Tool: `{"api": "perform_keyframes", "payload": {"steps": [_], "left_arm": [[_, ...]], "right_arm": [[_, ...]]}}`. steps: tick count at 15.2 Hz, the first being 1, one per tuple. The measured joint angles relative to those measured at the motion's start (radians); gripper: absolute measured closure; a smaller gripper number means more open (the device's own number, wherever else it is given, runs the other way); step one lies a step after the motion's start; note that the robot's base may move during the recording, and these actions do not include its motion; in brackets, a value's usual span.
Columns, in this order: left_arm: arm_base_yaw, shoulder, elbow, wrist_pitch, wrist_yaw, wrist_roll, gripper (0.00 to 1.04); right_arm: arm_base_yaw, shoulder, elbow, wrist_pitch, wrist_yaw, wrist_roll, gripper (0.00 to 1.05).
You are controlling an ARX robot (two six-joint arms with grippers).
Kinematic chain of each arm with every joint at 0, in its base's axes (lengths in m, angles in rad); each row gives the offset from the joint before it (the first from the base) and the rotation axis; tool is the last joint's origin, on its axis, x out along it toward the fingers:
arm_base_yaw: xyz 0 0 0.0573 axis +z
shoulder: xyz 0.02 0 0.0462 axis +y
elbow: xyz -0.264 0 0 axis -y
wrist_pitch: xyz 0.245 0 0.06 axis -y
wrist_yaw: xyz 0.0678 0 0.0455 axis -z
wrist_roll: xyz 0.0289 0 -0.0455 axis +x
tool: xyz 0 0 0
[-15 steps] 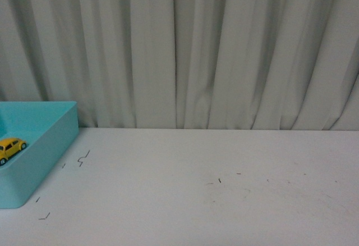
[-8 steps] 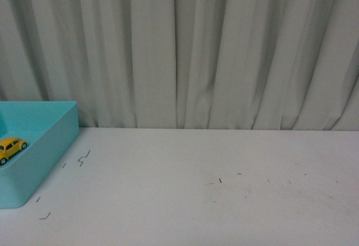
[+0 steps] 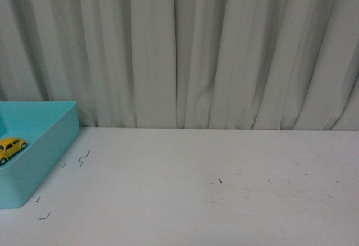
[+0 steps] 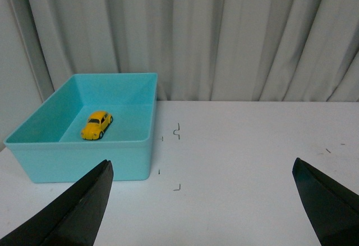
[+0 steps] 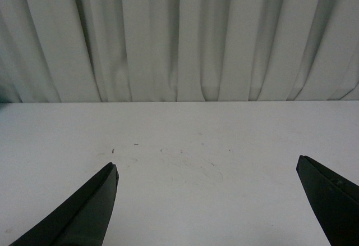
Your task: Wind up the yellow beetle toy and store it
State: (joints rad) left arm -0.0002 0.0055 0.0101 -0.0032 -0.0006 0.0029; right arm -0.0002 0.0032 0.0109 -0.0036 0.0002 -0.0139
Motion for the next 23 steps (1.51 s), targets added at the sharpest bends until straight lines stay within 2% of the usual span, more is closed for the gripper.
{"api": "perform_keyframes", "payload": {"steps": [23], "left_arm": [[0.0,0.0,0.0,0.0,0.0,0.0,0.07]], "right_arm": [[0.0,0.0,0.0,0.0,0.0,0.003,0.07]]}}
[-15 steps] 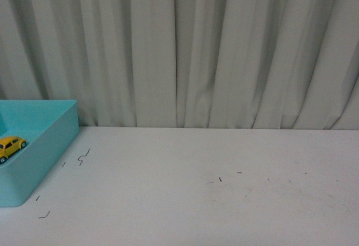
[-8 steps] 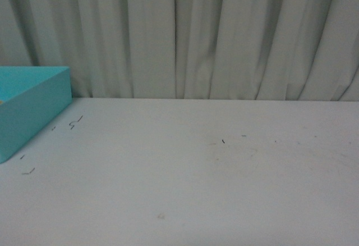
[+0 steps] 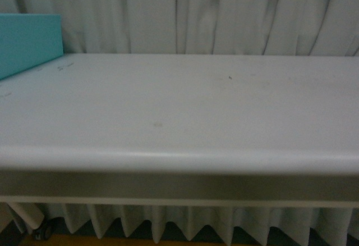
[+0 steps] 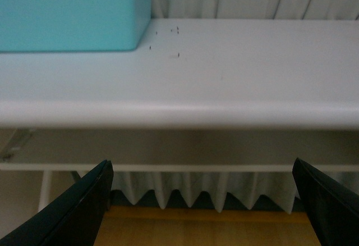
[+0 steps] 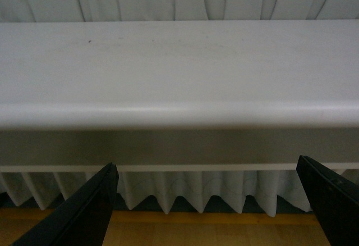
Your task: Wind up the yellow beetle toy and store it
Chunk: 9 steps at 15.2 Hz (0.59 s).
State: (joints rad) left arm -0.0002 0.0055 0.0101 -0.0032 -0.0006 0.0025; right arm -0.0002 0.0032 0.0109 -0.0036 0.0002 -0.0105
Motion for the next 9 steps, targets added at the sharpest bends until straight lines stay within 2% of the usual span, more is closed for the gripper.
{"api": "perform_keyframes", "payload": {"steps": [9], "left_arm": [[0.0,0.0,0.0,0.0,0.0,0.0,0.07]], "right_arm": [[0.0,0.0,0.0,-0.002,0.0,0.0,0.07]]}}
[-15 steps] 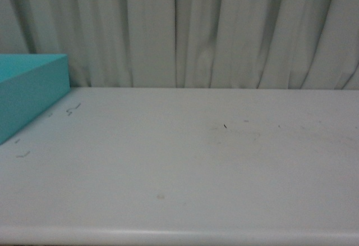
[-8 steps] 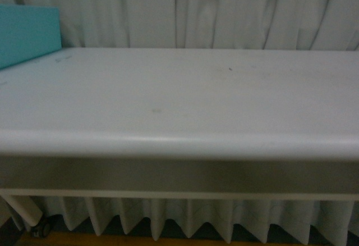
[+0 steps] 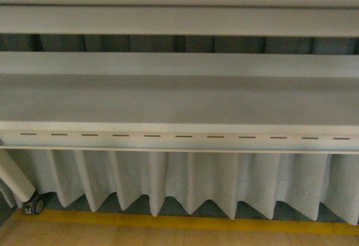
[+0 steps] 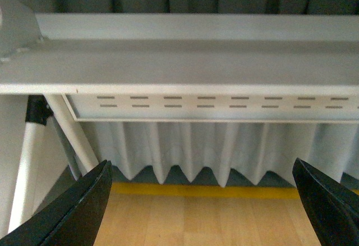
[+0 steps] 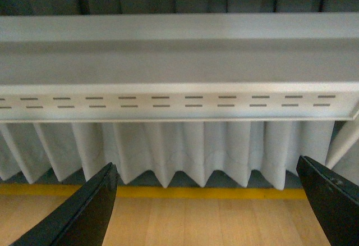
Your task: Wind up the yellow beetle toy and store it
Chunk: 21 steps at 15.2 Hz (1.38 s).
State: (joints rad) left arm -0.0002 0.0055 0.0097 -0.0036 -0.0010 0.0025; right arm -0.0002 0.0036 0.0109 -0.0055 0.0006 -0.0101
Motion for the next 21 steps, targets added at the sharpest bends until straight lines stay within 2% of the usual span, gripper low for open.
{"api": "perform_keyframes", "payload": {"steps": [21], "left_arm": [[0.0,0.0,0.0,0.0,0.0,0.0,0.07]], "right_arm": [[0.0,0.0,0.0,0.001,0.0,0.0,0.07]]}}
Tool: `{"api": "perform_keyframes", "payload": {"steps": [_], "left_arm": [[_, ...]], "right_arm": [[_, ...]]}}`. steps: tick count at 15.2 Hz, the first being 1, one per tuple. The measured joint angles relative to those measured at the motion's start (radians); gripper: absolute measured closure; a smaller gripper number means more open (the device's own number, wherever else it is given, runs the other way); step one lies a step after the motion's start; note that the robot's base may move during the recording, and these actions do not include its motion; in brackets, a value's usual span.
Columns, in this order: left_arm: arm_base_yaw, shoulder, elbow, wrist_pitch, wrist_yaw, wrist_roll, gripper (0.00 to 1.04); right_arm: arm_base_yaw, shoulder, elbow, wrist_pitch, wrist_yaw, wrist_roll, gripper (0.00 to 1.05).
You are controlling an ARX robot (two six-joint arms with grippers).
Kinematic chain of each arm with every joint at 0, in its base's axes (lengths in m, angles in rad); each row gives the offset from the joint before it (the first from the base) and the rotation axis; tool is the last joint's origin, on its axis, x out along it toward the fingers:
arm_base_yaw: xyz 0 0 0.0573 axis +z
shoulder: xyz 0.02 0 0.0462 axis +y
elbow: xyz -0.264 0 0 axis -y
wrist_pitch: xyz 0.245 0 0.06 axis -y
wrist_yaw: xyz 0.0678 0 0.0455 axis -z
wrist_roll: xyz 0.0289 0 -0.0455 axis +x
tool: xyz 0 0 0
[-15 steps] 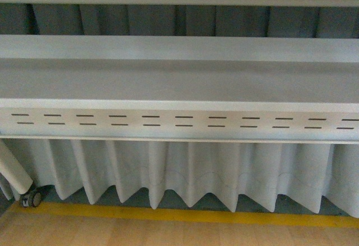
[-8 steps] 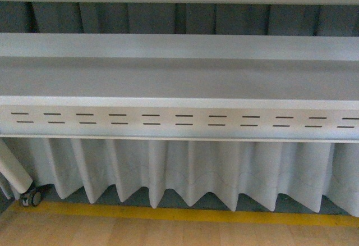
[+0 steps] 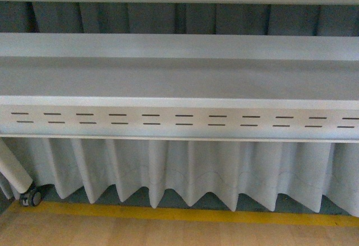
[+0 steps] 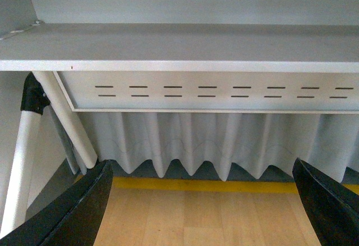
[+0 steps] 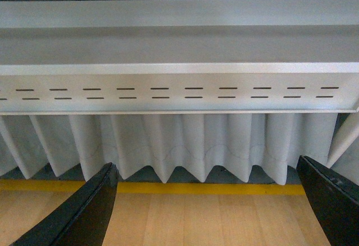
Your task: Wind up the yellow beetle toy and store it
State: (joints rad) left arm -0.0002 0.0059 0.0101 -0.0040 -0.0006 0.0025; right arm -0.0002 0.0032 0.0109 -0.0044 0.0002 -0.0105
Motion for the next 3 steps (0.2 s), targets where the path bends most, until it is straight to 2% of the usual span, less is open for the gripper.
{"api": "perform_keyframes", "payload": {"steps": [3], "left_arm": [[0.0,0.0,0.0,0.0,0.0,0.0,0.07]], "right_arm": [[0.0,0.0,0.0,0.0,0.0,0.0,0.07]]}}
